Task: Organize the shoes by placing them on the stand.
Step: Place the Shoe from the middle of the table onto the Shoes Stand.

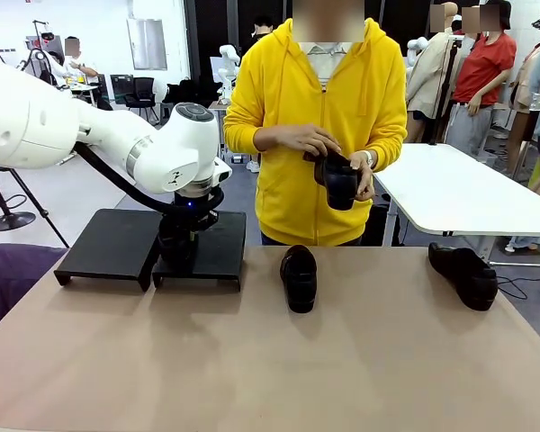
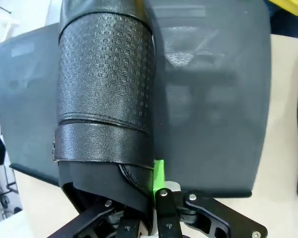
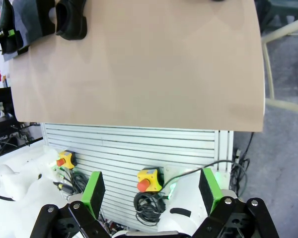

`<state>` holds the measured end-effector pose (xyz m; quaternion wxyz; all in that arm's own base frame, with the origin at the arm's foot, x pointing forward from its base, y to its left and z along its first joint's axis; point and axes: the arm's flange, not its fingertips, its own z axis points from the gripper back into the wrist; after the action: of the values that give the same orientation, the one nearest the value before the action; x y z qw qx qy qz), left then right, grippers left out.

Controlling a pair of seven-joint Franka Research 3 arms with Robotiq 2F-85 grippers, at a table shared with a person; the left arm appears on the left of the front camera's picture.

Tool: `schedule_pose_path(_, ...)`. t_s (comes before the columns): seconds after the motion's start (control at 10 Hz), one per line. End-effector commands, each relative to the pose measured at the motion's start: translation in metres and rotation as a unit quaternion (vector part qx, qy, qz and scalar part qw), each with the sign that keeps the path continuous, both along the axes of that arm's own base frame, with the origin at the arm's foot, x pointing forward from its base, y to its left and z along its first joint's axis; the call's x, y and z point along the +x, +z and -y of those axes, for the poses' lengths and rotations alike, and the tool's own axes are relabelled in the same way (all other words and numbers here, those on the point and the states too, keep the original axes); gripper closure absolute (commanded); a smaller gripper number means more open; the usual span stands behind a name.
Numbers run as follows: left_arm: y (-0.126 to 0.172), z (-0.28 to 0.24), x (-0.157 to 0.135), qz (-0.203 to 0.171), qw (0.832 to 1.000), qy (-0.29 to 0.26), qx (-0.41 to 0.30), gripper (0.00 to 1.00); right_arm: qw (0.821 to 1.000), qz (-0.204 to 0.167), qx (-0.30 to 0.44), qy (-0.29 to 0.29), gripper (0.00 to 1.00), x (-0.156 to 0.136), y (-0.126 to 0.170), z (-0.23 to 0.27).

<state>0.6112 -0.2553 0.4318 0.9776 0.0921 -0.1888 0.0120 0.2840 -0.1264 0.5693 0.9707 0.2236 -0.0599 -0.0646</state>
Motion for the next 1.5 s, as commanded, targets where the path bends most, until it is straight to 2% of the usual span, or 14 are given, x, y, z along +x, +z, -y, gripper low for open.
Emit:
schedule_pose_path(0.0,0.004,0.001,0.004,0.005,1.000,0.015,0.012,1.00,1.000,0.008,0.008,0.010,0.00,0.000,0.000,0.001)
schedule_pose_path(0.5,-0.008,0.002,0.011,0.024,0.999,0.007,0.038,1.00,1.000,0.008,0.008,0.010,0.00,0.000,0.000,0.001)
schedule_pose_path(0.6,-0.010,0.002,0.013,0.034,0.999,0.009,0.036,0.80,1.000,0.008,0.008,0.010,0.00,0.000,0.000,0.001)
schedule_pose_path(0.7,-0.010,0.002,0.013,0.031,0.999,0.012,0.038,0.21,1.000,0.008,0.008,0.010,0.00,0.000,0.000,0.001)
schedule_pose_path(0.8,-0.010,0.002,0.013,0.031,0.999,0.012,0.039,0.00,1.000,0.008,0.008,0.010,0.00,0.000,0.000,0.001)
schedule_pose_path(0.9,-0.009,0.002,0.012,0.040,0.998,0.012,0.045,0.00,1.000,0.008,0.008,0.010,0.00,0.000,0.000,0.001)
schedule_pose_path(1.2,0.002,-0.001,0.003,0.029,0.999,0.012,0.039,0.00,1.000,0.008,0.008,0.010,0.00,0.000,0.000,0.001)
schedule_pose_path(1.4,0.035,-0.009,-0.037,-0.016,0.999,-0.040,0.023,0.00,1.000,0.008,0.008,0.010,0.00,0.000,0.000,0.001)
